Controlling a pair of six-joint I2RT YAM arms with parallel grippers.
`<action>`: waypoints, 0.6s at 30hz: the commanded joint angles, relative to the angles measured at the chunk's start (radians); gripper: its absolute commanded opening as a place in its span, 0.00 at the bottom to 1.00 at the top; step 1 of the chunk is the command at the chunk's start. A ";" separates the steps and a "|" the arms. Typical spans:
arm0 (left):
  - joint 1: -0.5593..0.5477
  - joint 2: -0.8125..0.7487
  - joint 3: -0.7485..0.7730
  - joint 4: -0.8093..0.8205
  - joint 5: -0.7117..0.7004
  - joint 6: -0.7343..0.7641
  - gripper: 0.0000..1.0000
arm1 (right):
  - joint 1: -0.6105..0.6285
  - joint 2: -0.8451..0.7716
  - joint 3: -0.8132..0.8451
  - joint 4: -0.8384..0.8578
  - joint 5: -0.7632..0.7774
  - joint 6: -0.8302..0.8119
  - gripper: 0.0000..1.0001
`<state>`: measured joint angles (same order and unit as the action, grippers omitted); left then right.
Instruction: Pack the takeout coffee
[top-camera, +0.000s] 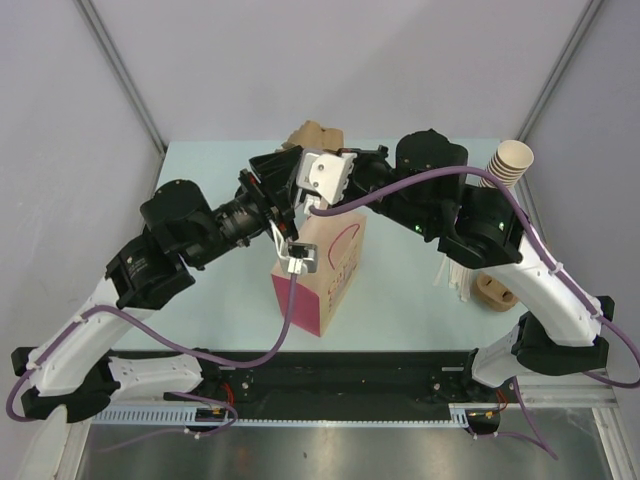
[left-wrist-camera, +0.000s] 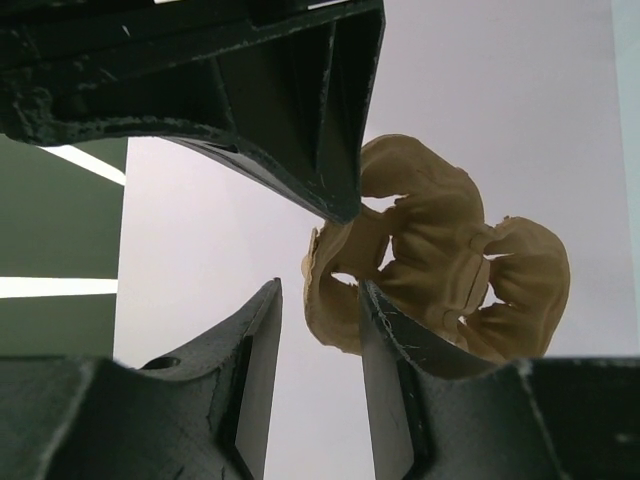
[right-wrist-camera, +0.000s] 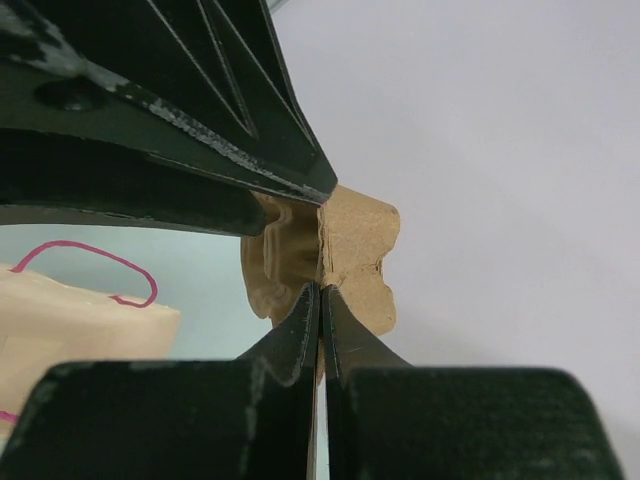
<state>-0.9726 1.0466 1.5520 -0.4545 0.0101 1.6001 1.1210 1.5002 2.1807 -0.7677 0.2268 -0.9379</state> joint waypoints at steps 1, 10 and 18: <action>0.006 0.003 0.002 0.045 -0.006 0.034 0.41 | 0.022 -0.011 0.011 0.025 0.040 -0.029 0.00; 0.011 0.030 0.011 0.059 -0.047 0.041 0.35 | 0.039 -0.011 0.010 0.025 0.055 -0.038 0.00; 0.015 0.043 0.019 0.068 -0.059 0.044 0.29 | 0.048 -0.011 0.004 0.021 0.066 -0.048 0.00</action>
<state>-0.9649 1.0851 1.5520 -0.4271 -0.0242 1.6272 1.1545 1.5002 2.1769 -0.7750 0.2668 -0.9668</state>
